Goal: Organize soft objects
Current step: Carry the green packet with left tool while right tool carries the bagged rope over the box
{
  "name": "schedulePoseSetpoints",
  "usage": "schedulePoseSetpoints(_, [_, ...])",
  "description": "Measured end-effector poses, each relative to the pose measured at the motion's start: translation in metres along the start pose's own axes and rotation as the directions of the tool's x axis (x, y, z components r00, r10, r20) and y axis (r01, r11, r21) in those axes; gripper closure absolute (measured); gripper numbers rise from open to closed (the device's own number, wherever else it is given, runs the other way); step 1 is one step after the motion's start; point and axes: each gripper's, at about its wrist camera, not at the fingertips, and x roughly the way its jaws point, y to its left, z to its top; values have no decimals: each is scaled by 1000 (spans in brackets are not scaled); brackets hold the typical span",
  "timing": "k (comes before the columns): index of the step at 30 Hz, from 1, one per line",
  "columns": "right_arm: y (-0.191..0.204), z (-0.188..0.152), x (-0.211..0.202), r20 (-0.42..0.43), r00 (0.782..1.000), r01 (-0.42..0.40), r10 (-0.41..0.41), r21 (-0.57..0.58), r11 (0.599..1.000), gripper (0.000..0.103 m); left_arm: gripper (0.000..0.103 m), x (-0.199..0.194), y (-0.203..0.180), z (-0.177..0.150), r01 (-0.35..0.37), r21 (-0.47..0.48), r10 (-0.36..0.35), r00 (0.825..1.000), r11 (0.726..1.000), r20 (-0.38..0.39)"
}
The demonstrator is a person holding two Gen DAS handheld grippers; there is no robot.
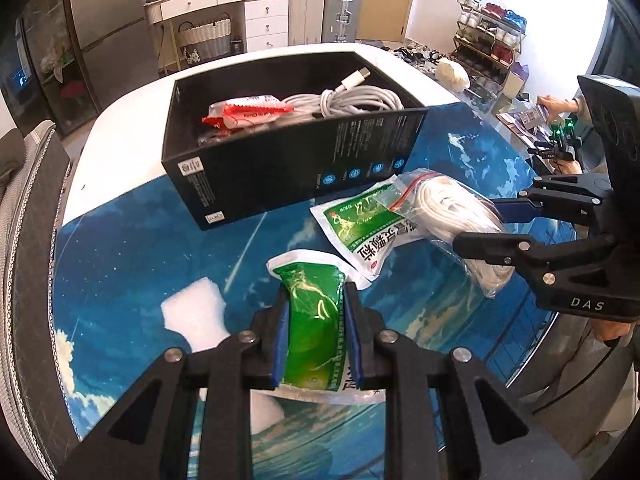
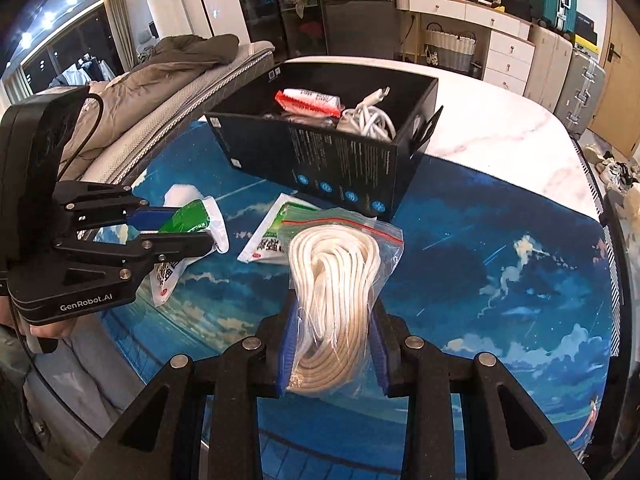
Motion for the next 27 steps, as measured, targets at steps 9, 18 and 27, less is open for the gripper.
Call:
schedulePoseSetpoints(9, [9, 10, -48, 265, 964, 4, 3, -25, 1000, 71, 81, -52, -4, 11, -82, 6, 78, 962, 997, 261])
schedulePoseSetpoints(18, [21, -5, -87, 538, 843, 60, -22, -55, 997, 71, 81, -101, -3, 5, -152, -21, 139, 830, 988, 540])
schedulePoseSetpoints(27, [49, -38, -105, 692, 720, 172, -50, -108, 979, 71, 81, -105, 11, -5, -145, -73, 161, 806, 987, 569])
